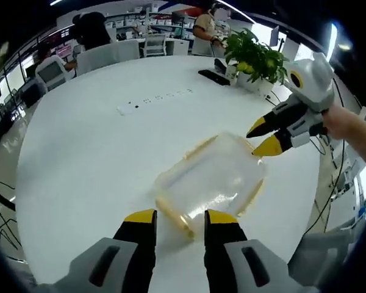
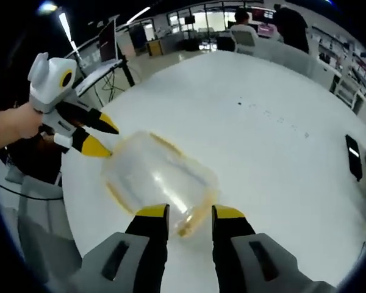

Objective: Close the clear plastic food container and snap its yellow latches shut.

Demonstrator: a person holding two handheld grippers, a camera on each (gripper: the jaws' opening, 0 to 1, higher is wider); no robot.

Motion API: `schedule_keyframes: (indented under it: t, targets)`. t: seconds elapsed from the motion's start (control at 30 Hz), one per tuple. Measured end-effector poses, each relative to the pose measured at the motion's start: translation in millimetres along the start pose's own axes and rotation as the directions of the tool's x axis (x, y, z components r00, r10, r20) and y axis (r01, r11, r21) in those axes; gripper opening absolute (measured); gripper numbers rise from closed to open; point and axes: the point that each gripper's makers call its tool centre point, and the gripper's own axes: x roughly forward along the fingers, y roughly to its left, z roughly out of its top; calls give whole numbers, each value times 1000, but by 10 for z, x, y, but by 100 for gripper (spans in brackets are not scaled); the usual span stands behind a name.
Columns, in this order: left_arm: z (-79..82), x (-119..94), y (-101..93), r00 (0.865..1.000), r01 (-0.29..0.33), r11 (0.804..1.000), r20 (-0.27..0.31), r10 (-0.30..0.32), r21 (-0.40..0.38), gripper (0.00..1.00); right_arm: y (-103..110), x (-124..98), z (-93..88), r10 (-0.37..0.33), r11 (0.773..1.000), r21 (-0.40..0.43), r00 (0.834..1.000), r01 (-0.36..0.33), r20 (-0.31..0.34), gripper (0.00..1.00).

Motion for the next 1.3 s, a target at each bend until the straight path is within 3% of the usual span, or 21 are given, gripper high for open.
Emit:
schedule_keyframes:
  t: [0.1, 0.37, 0.77, 0.9, 1.1, 1.3]
  targets:
    - [-59, 26, -28, 1000, 24, 997, -6, -25, -77, 23, -3, 11, -32, 0, 999, 40, 1000, 0, 6, 25]
    - [-121, 72, -54, 999, 51, 985, -3, -53, -164, 20, 27, 36, -87, 21, 990, 138, 999, -25, 30, 24]
    - [-105, 124, -45, 997, 74, 971, 5, -75, -228, 21, -57, 90, -84, 58, 956, 284, 996, -77, 72, 26]
    - [-111, 139, -29, 996, 87, 958, 3, -89, -274, 21, -71, 103, -81, 70, 951, 295, 994, -90, 79, 26]
    - [-132, 178, -13, 992, 122, 920, 17, -125, -373, 21, -95, 126, -58, 75, 951, 293, 994, -96, 83, 26]
    - [-147, 171, -48, 990, 137, 913, 29, -137, -384, 21, -97, 139, -62, 80, 945, 309, 993, -103, 87, 26]
